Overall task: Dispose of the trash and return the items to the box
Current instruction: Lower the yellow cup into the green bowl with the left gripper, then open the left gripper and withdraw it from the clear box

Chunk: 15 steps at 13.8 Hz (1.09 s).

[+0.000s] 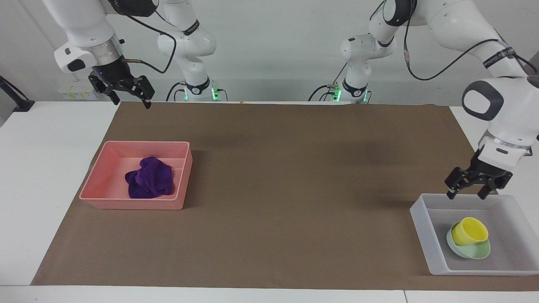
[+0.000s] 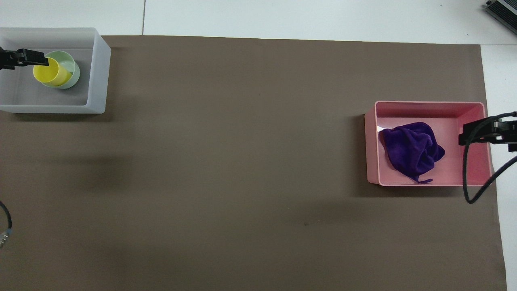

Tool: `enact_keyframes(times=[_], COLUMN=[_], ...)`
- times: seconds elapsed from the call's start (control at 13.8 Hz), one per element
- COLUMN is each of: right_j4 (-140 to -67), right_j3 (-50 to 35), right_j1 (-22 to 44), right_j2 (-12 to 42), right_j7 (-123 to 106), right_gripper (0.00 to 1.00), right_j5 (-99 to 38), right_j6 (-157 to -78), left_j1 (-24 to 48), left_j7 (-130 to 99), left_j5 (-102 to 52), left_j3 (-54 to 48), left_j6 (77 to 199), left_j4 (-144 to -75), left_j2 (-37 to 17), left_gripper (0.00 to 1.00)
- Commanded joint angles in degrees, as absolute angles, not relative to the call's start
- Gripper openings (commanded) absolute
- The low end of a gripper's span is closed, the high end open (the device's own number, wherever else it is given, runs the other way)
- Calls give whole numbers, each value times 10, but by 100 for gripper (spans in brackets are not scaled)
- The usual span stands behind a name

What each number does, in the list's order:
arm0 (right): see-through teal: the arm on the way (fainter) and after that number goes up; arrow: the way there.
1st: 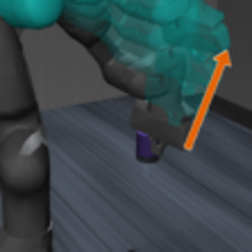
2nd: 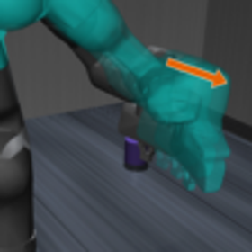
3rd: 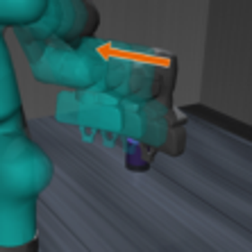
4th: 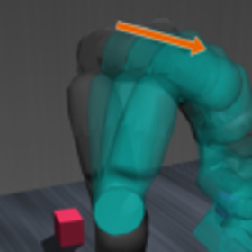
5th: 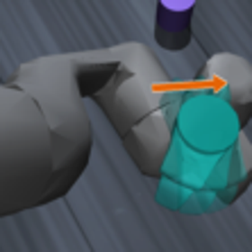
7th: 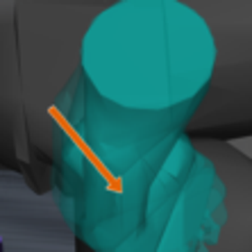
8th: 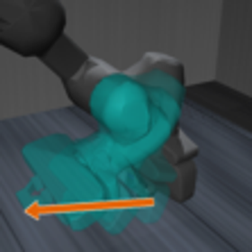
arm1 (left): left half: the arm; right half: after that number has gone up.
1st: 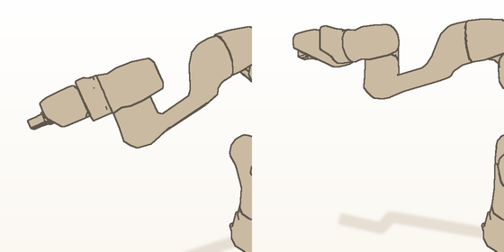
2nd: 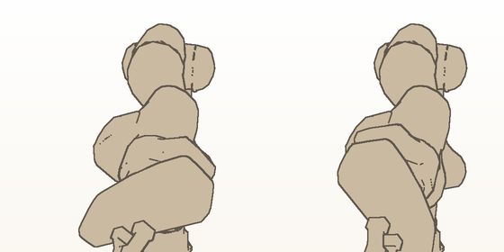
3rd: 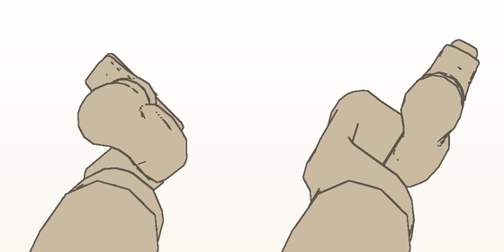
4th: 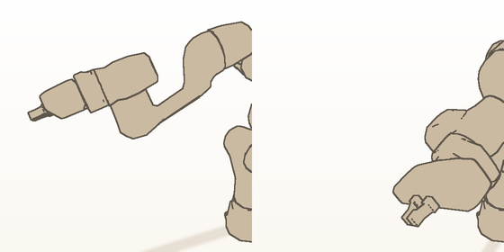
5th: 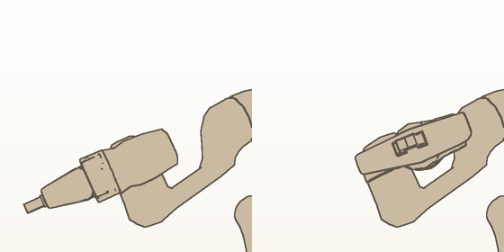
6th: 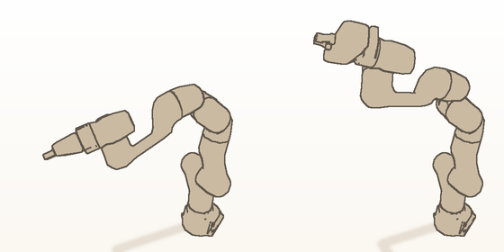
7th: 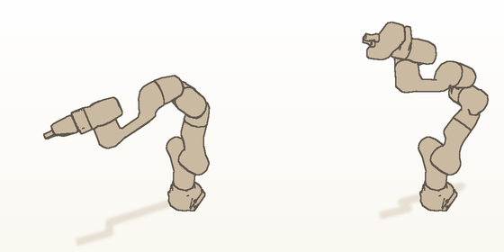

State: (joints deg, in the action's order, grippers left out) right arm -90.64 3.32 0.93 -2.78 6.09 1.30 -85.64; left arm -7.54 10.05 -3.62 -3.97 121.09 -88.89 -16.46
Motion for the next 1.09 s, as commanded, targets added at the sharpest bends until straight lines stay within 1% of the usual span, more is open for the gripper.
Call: enact_keyframes(times=[0.0,0.22,0.36,0.65,0.87,1.02], right_j4=[-931,-934,-939,-942,-942,-942], right_j3=[33,33,33,33,33,33], right_j1=[4,4,3,2,1,0], right_j2=[-46,-47,-49,-51,-51,-51], right_j7=[42,43,43,42,42,42], right_gripper=[100,100,100,100,100,100], right_j5=[10,10,10,10,10,10], right_j6=[-870,-883,-885,-885,-885,-885], left_j1=[-54,-45,-45,-47,-46,-28], left_j7=[103,105,105,109,107,104], left_j5=[-29,-29,-28,-28,-28,-28], left_j3=[-31,-31,-30,-30,-29,-26], left_j6=[1149,1084,1055,1014,995,964], left_j4=[-952,-947,-942,-949,-947,-943], left_j2=[-77,-38,-30,7,19,19], left_gripper=[100,100,100,100,100,100])
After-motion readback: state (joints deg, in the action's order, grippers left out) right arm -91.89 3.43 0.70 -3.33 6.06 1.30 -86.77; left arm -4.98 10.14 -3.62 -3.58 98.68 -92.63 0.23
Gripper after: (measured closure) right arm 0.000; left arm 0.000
